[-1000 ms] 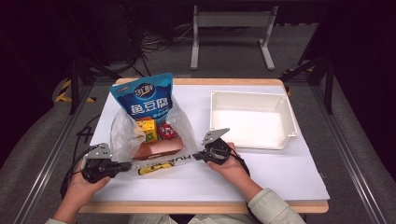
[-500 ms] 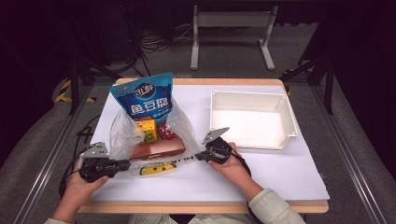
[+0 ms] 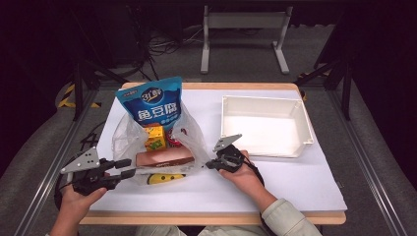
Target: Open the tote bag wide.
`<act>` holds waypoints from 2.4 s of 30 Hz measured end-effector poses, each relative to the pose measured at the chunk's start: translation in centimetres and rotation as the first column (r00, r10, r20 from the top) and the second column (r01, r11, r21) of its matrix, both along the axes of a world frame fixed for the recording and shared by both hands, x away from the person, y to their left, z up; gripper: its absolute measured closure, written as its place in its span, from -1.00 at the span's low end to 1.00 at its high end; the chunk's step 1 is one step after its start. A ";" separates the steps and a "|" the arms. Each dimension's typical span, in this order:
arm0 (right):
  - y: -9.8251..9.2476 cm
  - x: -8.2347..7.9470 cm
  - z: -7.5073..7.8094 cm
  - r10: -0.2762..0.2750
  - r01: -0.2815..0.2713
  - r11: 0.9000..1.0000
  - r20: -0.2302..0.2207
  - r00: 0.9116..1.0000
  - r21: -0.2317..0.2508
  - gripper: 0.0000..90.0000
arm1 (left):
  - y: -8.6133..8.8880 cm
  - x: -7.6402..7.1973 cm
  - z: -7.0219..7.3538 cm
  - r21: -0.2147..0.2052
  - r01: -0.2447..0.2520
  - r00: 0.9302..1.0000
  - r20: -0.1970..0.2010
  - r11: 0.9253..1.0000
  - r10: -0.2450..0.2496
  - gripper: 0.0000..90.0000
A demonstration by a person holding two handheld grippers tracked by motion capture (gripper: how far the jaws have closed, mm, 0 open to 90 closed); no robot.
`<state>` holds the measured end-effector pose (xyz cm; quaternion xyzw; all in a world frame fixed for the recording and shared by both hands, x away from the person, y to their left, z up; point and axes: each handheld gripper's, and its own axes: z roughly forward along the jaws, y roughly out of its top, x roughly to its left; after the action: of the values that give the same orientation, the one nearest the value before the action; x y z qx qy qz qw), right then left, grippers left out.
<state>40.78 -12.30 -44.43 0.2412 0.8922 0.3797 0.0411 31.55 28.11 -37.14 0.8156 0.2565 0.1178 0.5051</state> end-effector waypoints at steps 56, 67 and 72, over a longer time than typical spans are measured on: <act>-1.0 0.1 0.2 -0.011 0.011 1.000 -0.005 1.000 0.002 0.99 | 0.2 5.6 -7.1 0.276 -0.197 0.917 -0.286 0.941 0.277 1.00; -1.6 -0.5 2.4 -0.004 -0.002 0.991 0.046 0.999 0.132 0.20 | 0.6 5.4 -6.8 0.239 -0.201 0.922 -0.280 0.950 0.266 1.00; -1.5 -1.0 4.7 0.008 -0.033 0.975 0.114 0.993 0.219 -0.26 | 0.6 5.4 -6.8 0.228 -0.204 0.924 -0.277 0.952 0.265 1.00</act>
<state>39.79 -13.83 -39.73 0.2132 0.8433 0.4896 0.0603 36.91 28.69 -43.92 0.8326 0.4146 0.0750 0.3594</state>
